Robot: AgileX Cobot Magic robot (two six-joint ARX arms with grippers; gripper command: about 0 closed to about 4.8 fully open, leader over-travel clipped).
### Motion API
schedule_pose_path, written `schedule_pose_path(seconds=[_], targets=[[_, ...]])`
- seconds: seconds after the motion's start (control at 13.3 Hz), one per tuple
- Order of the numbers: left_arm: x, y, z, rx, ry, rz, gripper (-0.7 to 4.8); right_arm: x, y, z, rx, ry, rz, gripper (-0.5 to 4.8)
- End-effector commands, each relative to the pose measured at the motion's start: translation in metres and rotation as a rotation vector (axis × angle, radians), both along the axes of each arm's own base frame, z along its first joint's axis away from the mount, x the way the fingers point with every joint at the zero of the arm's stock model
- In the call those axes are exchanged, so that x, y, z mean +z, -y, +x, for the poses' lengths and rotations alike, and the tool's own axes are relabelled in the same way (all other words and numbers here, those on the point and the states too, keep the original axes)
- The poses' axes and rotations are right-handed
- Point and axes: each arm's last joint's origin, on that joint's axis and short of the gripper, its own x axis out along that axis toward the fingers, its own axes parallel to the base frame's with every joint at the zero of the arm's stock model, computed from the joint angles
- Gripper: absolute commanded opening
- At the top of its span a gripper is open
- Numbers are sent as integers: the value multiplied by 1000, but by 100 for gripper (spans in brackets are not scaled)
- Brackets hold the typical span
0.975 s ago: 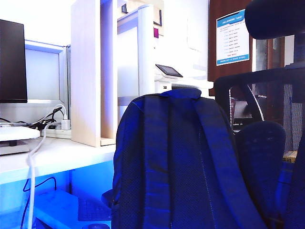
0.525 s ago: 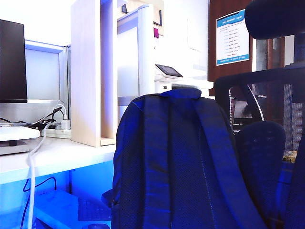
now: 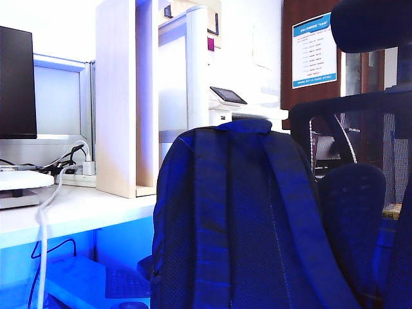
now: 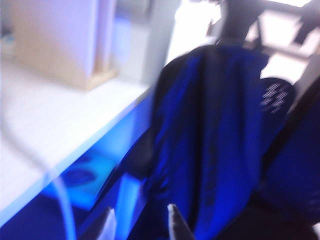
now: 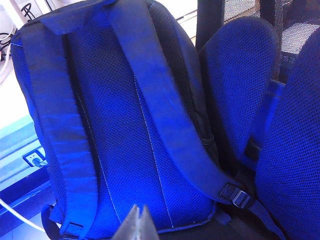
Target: Grab the backpack from the chair and place it on the desk.
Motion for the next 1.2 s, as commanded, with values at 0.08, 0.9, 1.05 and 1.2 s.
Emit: schedule_pose_path(seconds=[0.08, 0.9, 1.05, 1.2], targets=[[13, 2, -1, -71, 86, -89, 275, 1, -2, 0, 52, 19, 9, -6], [123, 5, 17, -259, 116, -215, 479, 68, -3, -12, 105, 211, 168, 317], [138, 5, 46, -283, 48, -221, 479, 80, -3, -15, 103, 233, 209, 352], [142, 10, 96, -338, -73, -237, 479, 86, -2, -15, 92, 243, 252, 353]])
